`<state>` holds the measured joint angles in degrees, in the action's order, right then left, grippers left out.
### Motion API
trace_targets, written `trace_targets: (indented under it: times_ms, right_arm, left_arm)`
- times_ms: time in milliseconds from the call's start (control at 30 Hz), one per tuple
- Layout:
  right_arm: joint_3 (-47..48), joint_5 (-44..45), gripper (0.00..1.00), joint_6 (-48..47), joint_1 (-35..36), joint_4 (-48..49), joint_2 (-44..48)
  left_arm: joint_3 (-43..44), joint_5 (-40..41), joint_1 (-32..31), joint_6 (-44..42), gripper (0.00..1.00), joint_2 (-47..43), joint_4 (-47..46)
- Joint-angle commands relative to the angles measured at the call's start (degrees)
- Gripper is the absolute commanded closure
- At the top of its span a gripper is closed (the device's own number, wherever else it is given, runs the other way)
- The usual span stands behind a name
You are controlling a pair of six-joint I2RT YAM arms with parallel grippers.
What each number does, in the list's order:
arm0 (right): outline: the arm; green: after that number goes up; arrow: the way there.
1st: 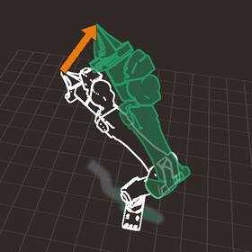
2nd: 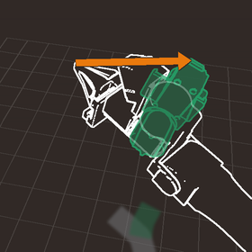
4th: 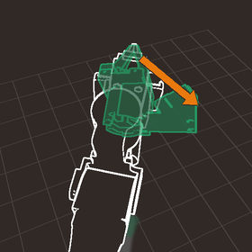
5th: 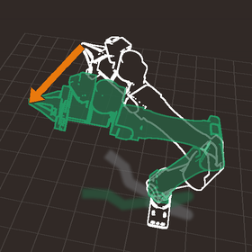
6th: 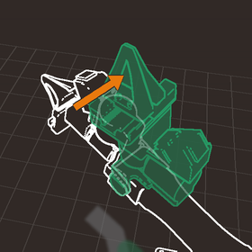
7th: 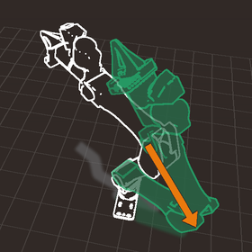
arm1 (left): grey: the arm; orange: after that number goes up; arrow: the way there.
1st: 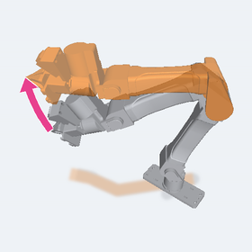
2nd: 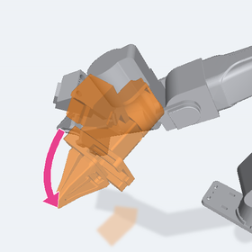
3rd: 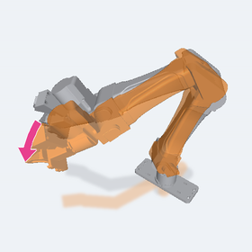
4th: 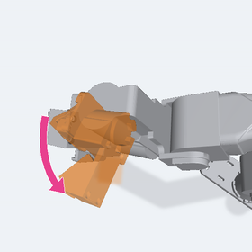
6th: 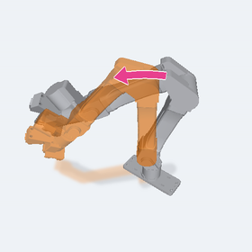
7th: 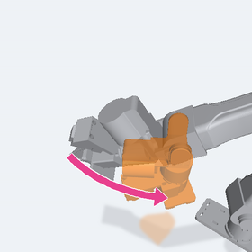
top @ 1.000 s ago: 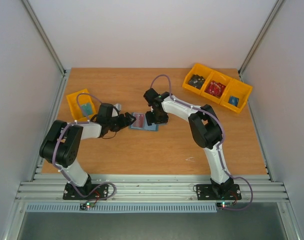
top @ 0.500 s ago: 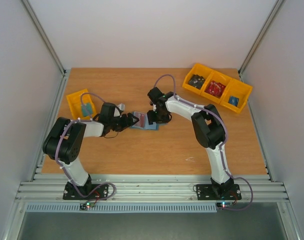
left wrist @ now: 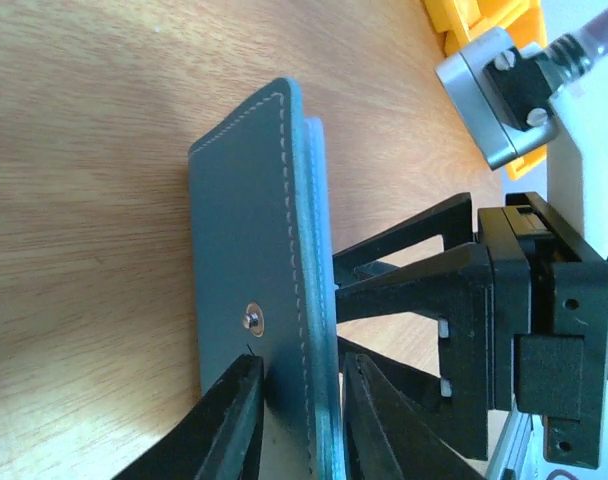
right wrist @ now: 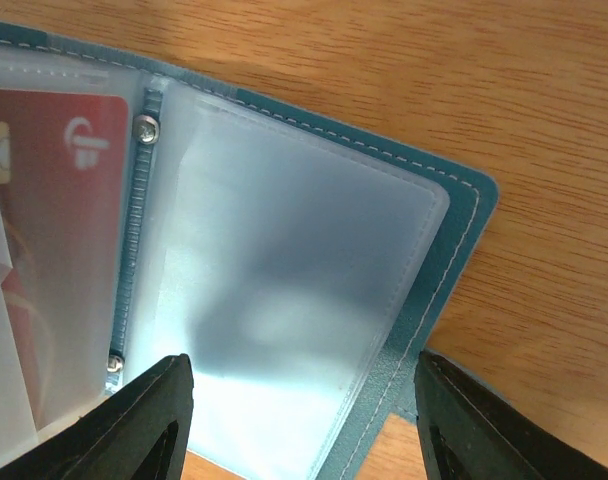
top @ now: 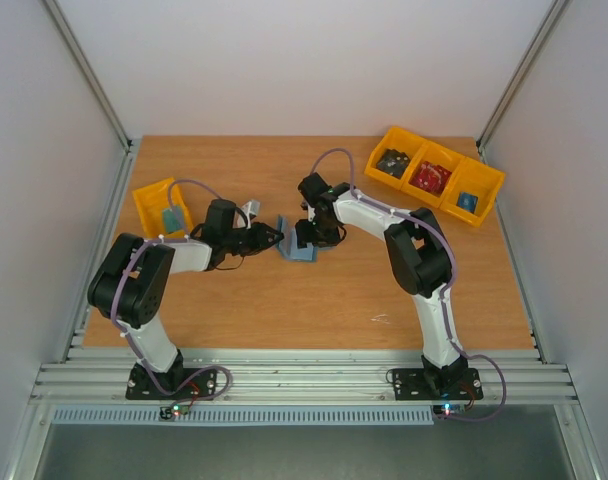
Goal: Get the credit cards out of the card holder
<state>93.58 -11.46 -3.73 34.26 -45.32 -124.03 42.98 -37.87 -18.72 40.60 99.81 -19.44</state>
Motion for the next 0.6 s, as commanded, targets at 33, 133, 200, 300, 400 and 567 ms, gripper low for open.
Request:
trace_targets:
  times_ms: [33, 133, 200, 300, 400, 567]
  right_arm:
    - [-2.44, -1.06, 0.39, -0.14, -0.38, 2.35, -2.69]
    - [-2.27, -1.18, 0.39, -0.31, -0.63, 2.23, -2.40]
    - [-2.22, -1.07, 0.39, -0.49, -0.76, 2.08, -1.82]
    - [-2.26, -1.13, 0.39, -0.87, -1.04, 2.08, -0.96]
    - [-2.15, -1.85, 0.39, -1.62, -1.13, 2.08, -0.50]
    - [-3.18, -3.63, 0.39, -3.71, -1.43, 3.73, 3.35]
  left_arm:
    - [0.71, 1.58, -0.18, -0.33, 0.80, 0.31, -1.72]
    - [0.57, 2.89, -0.27, -1.55, 0.87, 0.40, -0.25]
    - [0.40, 3.82, -0.47, -2.92, 0.91, 0.30, 0.86]
    - [0.13, 5.00, -0.94, -7.02, 0.96, 0.19, 2.22]
    - [-0.15, 7.06, -1.22, -9.40, 1.00, 0.12, 3.11]
    - [-0.81, 8.35, -1.23, -7.86, 1.00, -0.99, 1.37]
